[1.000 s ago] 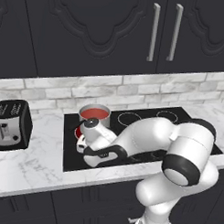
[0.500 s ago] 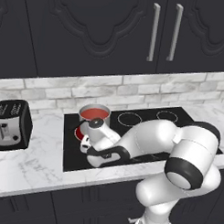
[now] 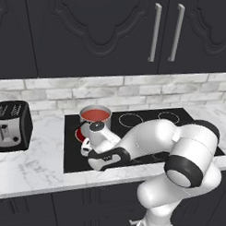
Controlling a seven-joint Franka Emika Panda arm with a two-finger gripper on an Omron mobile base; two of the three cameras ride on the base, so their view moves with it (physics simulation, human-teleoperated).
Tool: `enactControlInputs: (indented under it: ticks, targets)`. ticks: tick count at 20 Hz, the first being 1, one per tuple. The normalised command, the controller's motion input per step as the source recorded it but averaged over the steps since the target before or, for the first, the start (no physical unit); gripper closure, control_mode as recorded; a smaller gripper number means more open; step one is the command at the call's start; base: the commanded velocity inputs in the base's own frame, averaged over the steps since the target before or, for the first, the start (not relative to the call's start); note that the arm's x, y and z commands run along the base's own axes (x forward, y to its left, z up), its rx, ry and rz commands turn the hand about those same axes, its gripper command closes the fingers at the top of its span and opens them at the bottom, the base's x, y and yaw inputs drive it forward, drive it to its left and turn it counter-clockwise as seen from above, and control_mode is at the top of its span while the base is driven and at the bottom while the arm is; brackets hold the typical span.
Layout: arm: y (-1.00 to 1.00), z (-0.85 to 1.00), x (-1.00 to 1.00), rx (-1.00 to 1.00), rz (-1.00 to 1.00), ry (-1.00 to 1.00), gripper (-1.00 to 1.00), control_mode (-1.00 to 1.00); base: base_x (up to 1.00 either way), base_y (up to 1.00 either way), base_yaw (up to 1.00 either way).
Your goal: Wait until the marinara sauce is simmered to a deep red color and then turn off the stove.
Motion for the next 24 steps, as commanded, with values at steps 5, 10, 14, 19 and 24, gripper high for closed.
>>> enactControlInputs:
  ticks: [5, 10, 14, 19, 24]
  targets:
    - [0.09, -0.02, 0.0, 0.0, 0.0, 0.01, -1.0, -1.0, 0.0, 0.0, 0.0]
    - [0.13, 0.0, 0.0, 0.0, 0.0, 0.02, -1.0, -1.0, 0.0, 0.0, 0.0]
    - [0.04, -0.04, 0.0, 0.0, 0.0, 0.01, -1.0, -1.0, 0.0, 0.0, 0.0]
    - [0.0, -0.04, 0.0, 0.0, 0.0, 0.0, -1.0, -1.0, 0.0, 0.0, 0.0]
    - [0.0, 0.0, 0.0, 0.0, 0.0, 0.0, -1.0, -1.0, 0.0, 0.0, 0.0]
